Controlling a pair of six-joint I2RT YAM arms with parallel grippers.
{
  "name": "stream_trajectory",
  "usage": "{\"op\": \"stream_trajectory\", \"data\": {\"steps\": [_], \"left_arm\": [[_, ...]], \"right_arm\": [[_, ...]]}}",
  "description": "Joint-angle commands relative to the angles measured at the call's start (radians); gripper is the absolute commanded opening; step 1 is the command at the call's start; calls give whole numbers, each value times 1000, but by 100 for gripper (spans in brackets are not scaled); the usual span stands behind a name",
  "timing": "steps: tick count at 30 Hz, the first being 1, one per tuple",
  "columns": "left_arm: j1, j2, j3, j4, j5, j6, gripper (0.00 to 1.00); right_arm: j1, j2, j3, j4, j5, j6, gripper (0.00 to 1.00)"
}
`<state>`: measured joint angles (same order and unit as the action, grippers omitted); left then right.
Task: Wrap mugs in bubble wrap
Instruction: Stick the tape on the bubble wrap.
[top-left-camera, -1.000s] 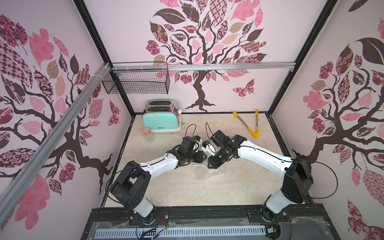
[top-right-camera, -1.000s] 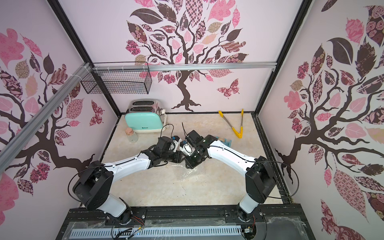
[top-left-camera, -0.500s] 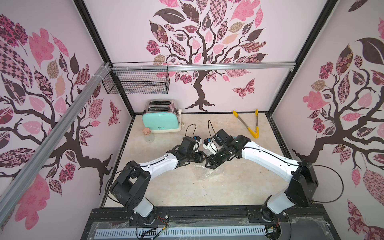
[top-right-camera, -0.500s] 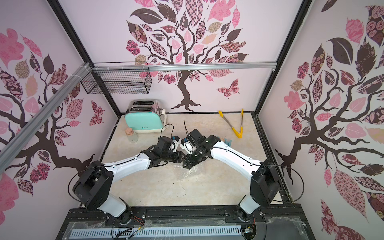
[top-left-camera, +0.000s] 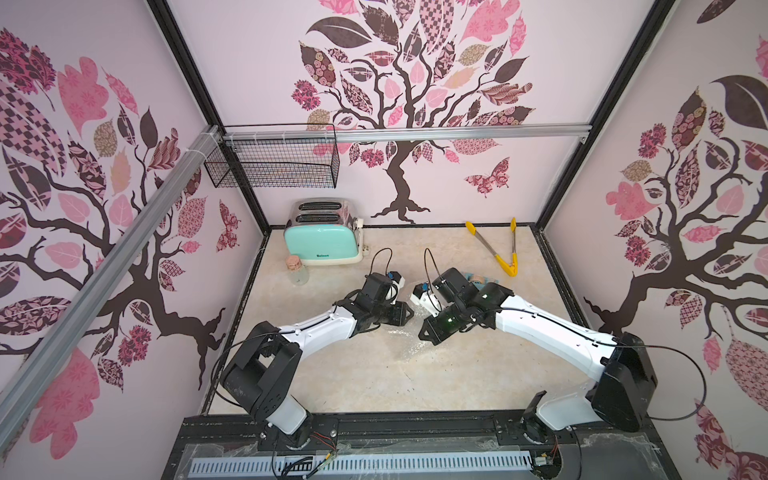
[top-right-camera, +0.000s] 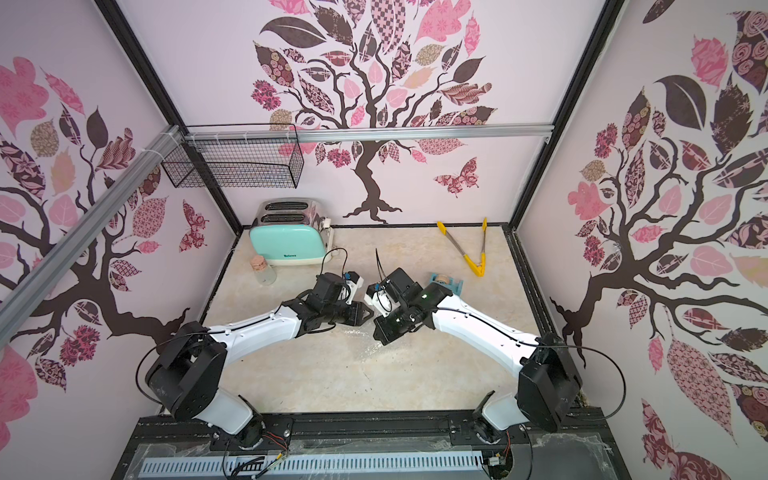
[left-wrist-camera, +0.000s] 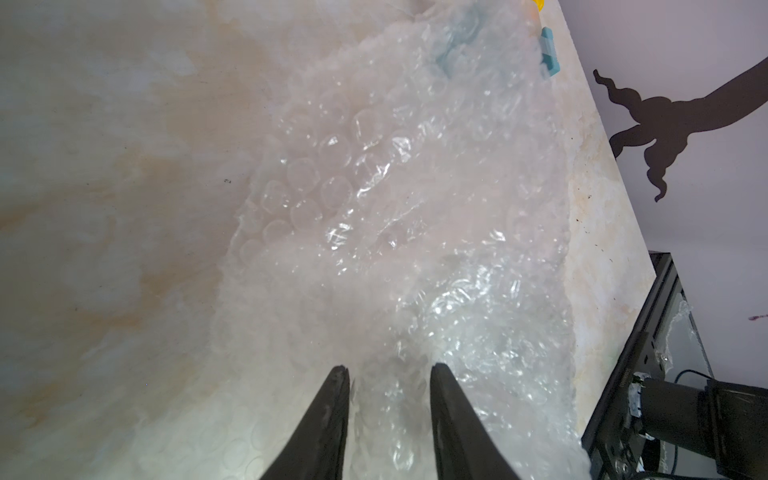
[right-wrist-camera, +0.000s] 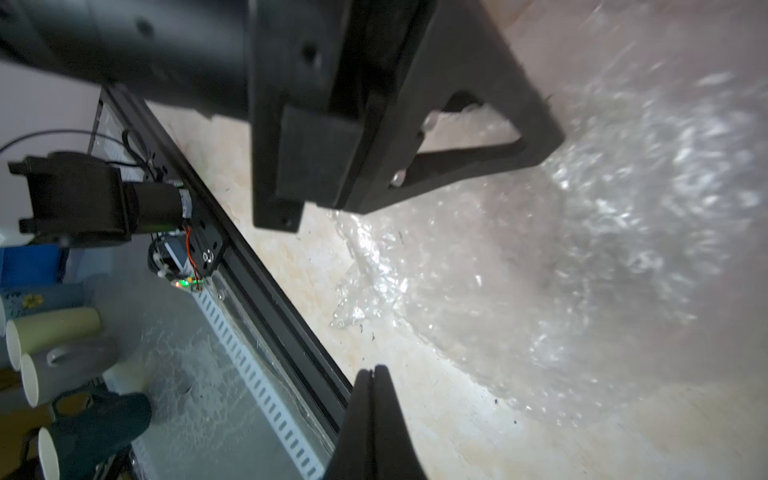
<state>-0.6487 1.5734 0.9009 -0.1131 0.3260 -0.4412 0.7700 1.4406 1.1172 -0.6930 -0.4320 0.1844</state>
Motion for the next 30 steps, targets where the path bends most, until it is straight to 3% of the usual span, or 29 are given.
{"op": "stream_trajectory", "data": {"steps": [1,13,30], "left_arm": [[-2,-17,-8,7,0,14,36],[-2,-18,-7,8,-1,15,36],[-2,-28,-11,8,1,13,36]], "right_arm": [[6,-8,0,47,-40,22,0],[6,84,31,89,10,34,2],[20,154,-155,284,-55,85,2]]}}
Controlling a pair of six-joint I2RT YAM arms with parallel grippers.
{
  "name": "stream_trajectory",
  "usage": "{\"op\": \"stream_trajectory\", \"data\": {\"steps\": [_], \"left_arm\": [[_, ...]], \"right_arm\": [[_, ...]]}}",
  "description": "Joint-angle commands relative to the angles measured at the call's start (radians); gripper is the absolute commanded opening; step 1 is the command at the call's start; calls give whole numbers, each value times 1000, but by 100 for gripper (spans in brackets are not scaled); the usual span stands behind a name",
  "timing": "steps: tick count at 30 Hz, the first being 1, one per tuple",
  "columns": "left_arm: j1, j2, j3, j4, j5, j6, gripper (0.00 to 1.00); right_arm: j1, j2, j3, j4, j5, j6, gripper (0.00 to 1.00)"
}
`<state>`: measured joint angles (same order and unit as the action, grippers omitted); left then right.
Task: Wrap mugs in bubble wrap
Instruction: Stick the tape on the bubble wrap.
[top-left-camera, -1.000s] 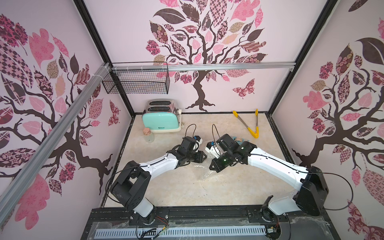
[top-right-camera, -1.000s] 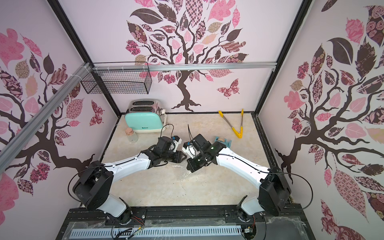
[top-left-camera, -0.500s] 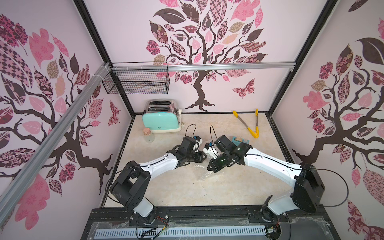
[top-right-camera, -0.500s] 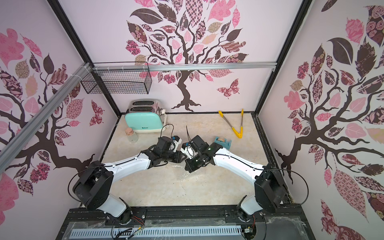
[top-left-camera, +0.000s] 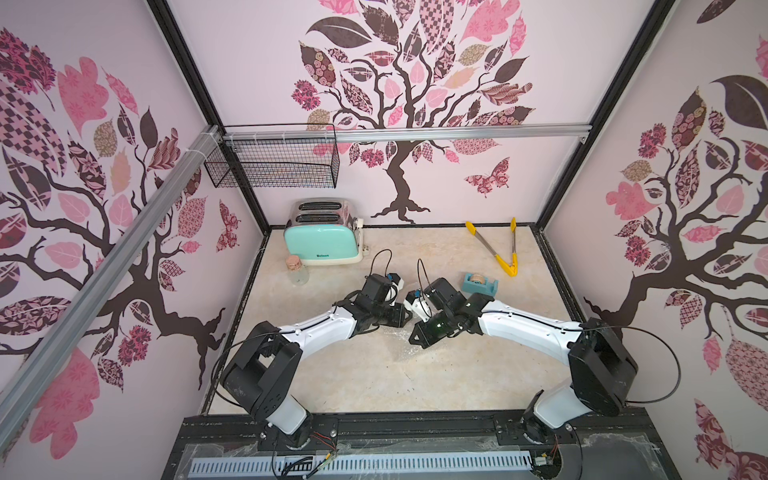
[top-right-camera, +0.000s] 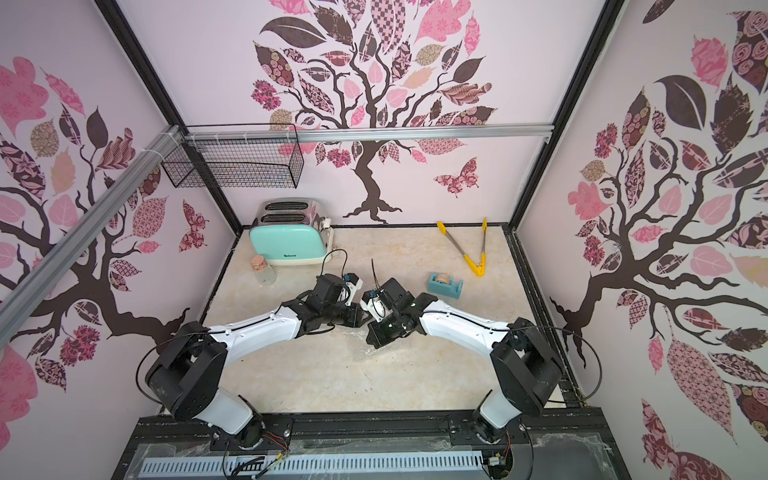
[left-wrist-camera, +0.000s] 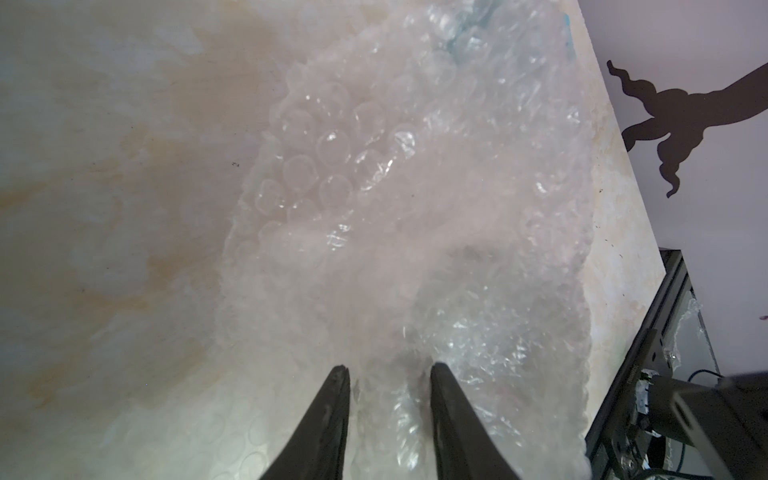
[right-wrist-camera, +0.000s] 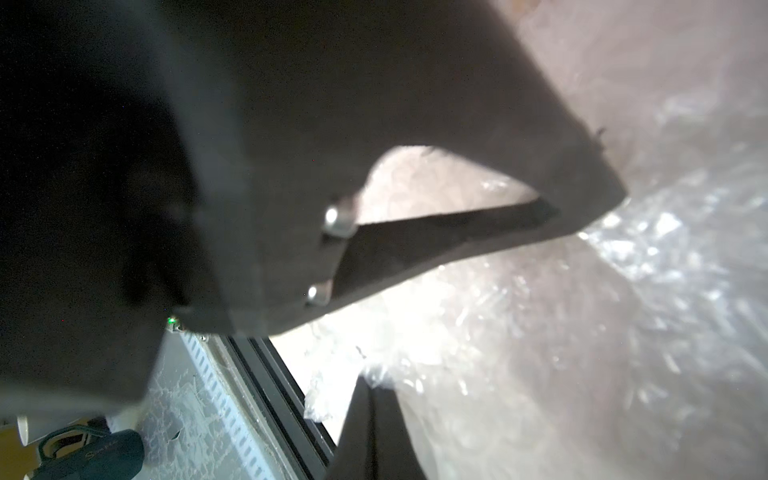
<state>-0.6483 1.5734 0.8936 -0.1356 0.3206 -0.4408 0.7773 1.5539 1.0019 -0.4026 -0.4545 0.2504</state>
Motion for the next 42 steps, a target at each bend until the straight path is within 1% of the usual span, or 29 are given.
{"op": "stream_trajectory", "data": {"steps": [1,4,7,10,12,17,20,25,31,33,35,38,42], "left_arm": [[-2,-28,-5,31,6,13,36],[-2,-30,-5,30,7,13,36],[-2,-32,-5,32,7,13,36],[-2,-32,-5,33,9,11,36],[-2,-31,-5,37,12,11,36],[-3,-33,-5,36,14,10,36],[-4,-33,-4,36,15,10,36],[-2,-30,-4,37,14,10,36],[-3,-27,-2,36,17,11,36],[-4,-27,-2,37,17,10,36],[-4,-27,-5,37,17,10,36],[-4,-27,-4,39,18,10,36],[-4,-26,-2,39,18,10,36]], "right_arm": [[13,44,-51,13,-39,27,2],[13,54,-63,37,-64,37,2],[13,29,-72,47,-87,42,2],[13,-37,-68,48,-110,55,4],[13,-100,-77,83,-139,73,9],[11,-187,-69,103,-123,102,11],[7,-194,-76,103,-81,101,11],[-1,-148,-113,144,-119,112,11],[-1,-105,-214,210,-104,125,10],[-1,-97,-243,238,-82,140,10],[-1,-91,-243,237,-85,148,9],[6,-124,-232,219,-96,152,9],[8,-233,-219,230,-124,168,10]]}}
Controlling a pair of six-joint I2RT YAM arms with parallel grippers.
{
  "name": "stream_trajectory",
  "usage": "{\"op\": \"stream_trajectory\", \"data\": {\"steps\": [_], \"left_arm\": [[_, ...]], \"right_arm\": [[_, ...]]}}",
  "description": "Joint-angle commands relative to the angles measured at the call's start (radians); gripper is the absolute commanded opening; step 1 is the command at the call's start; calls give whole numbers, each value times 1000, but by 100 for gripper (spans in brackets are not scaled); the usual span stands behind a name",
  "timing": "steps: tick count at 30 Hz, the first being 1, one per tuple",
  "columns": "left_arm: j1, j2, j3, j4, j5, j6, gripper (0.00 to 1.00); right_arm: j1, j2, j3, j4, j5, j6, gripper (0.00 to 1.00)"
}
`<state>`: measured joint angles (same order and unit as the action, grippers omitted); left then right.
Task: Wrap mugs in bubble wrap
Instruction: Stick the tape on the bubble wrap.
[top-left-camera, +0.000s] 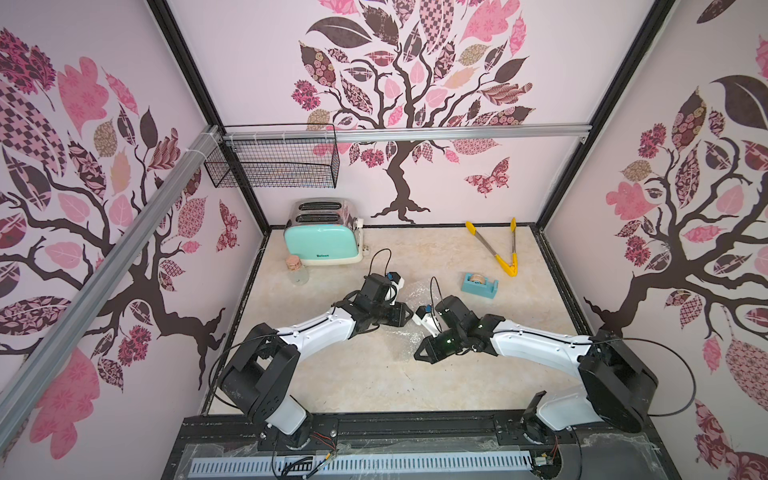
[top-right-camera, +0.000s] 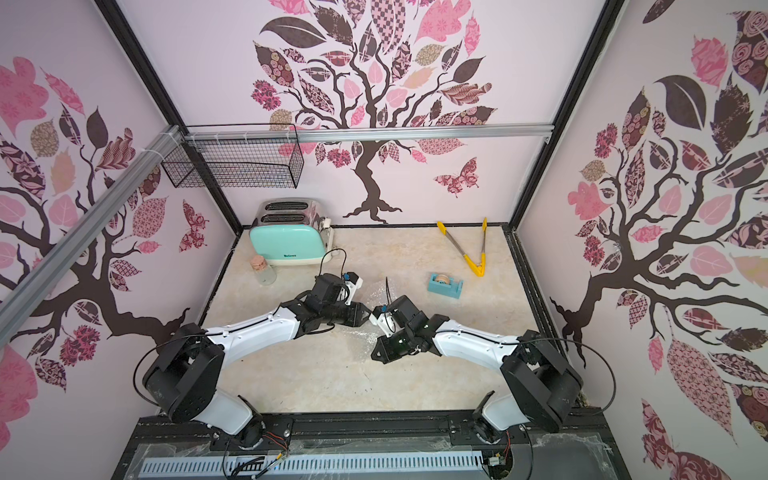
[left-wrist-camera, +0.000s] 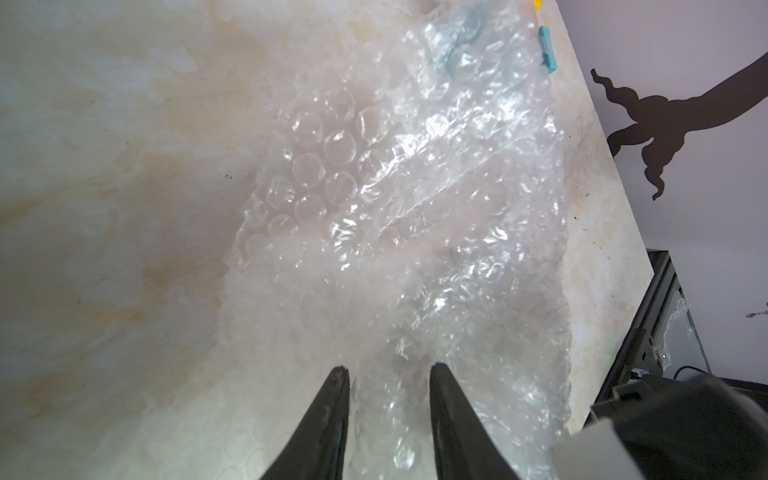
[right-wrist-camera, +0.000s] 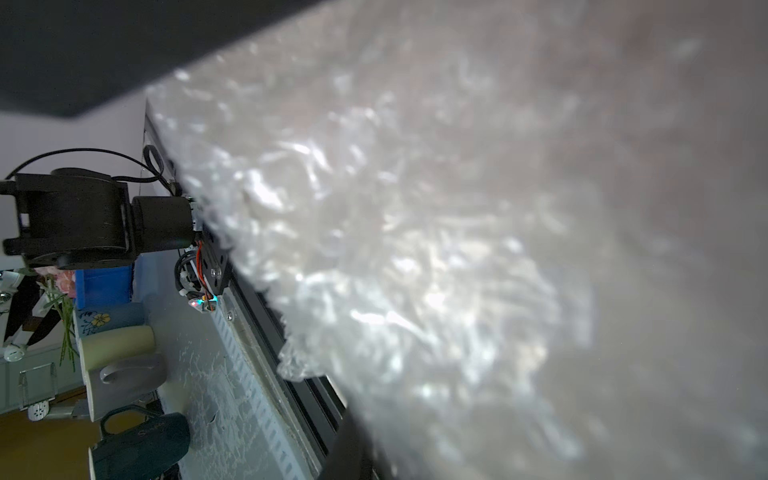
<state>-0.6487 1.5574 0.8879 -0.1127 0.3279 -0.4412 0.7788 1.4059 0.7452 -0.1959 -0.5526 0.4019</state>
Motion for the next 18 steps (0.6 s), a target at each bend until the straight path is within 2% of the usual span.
{"op": "stream_trajectory", "data": {"steps": [1,5,8,15,18], "left_arm": [[-5,-10,3,17,12,11,36],[-4,-11,3,16,11,12,36],[-5,-10,3,16,10,12,36],[-5,-14,3,13,8,13,36],[-4,-17,3,13,7,13,36]], "right_arm": [[6,-105,36,42,-31,28,10],[5,-126,34,116,-45,63,10],[5,-90,50,127,14,60,11],[5,46,16,190,26,61,9],[6,54,-34,223,31,68,9]]}}
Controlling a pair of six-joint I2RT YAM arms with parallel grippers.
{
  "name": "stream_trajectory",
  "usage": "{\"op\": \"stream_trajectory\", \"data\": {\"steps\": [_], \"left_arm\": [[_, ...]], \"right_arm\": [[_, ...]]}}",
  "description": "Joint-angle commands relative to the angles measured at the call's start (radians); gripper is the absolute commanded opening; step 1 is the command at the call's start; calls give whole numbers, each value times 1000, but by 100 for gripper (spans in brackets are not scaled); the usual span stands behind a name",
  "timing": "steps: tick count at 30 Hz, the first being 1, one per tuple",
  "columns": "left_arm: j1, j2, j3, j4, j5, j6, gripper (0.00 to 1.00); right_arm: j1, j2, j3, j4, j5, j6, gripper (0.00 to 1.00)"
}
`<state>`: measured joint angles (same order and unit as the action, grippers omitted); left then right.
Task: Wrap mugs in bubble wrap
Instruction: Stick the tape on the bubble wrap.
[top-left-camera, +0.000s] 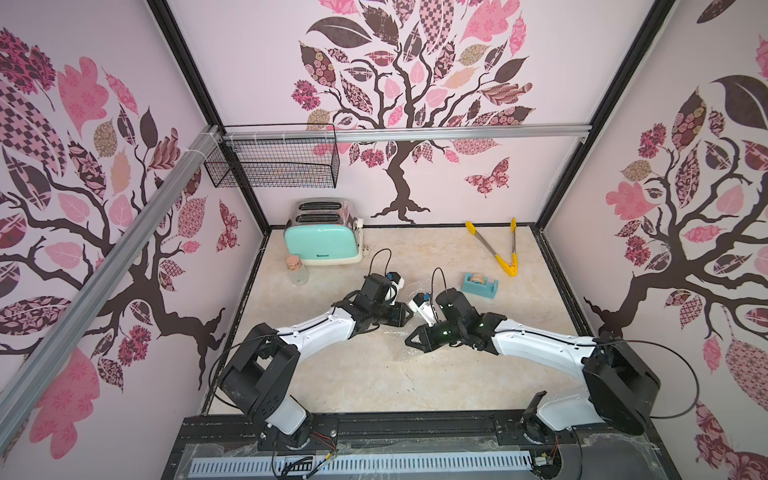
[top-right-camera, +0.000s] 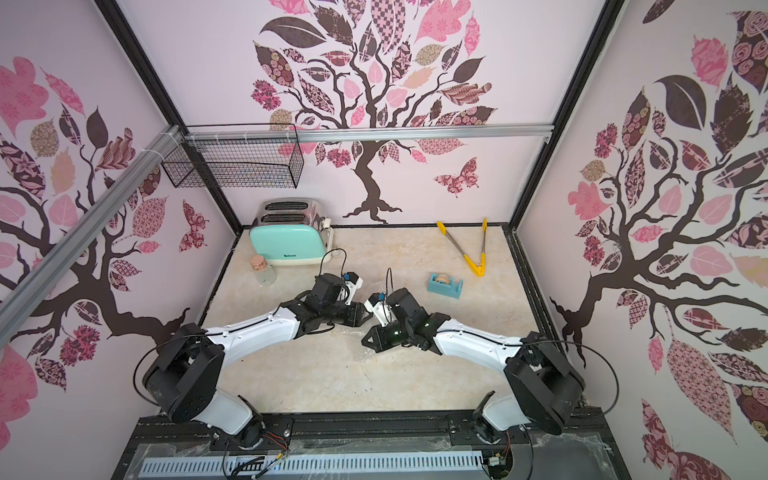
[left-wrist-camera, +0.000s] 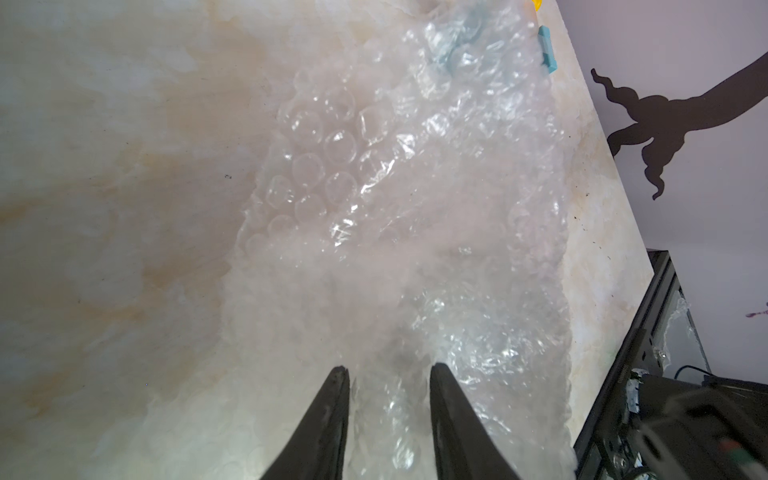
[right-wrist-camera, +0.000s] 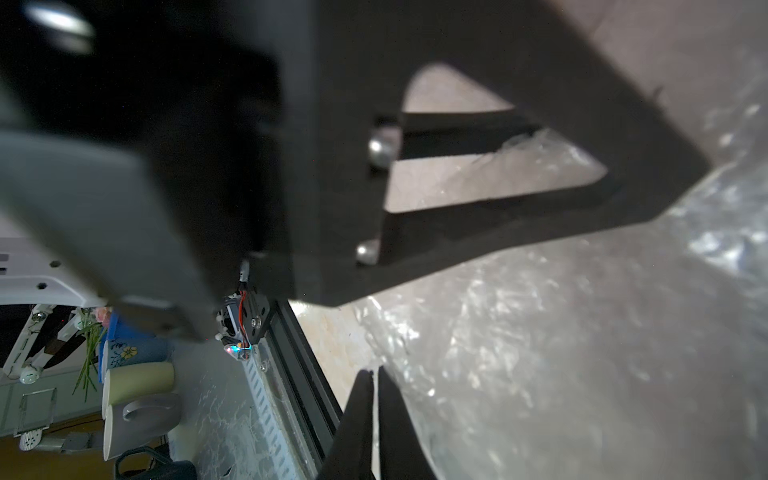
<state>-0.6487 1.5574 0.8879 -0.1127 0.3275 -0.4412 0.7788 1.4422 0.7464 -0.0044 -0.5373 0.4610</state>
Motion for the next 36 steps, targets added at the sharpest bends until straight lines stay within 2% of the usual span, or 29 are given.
{"op": "stream_trajectory", "data": {"steps": [1,7,13,17,29,36], "left_arm": [[-3,-18,2,12,8,13,36],[-5,-18,3,15,11,12,36],[-5,-23,1,13,8,14,36],[-5,-28,0,14,6,15,36],[-5,-36,1,7,4,19,36],[-6,-68,19,-20,1,21,41]], "right_arm": [[5,13,-45,35,14,10,9],[5,-44,-51,27,18,8,10],[5,-100,-39,57,-46,28,9],[5,-151,-61,84,-8,40,11],[5,41,-81,180,8,66,9],[5,4,-78,171,0,72,9]]}}
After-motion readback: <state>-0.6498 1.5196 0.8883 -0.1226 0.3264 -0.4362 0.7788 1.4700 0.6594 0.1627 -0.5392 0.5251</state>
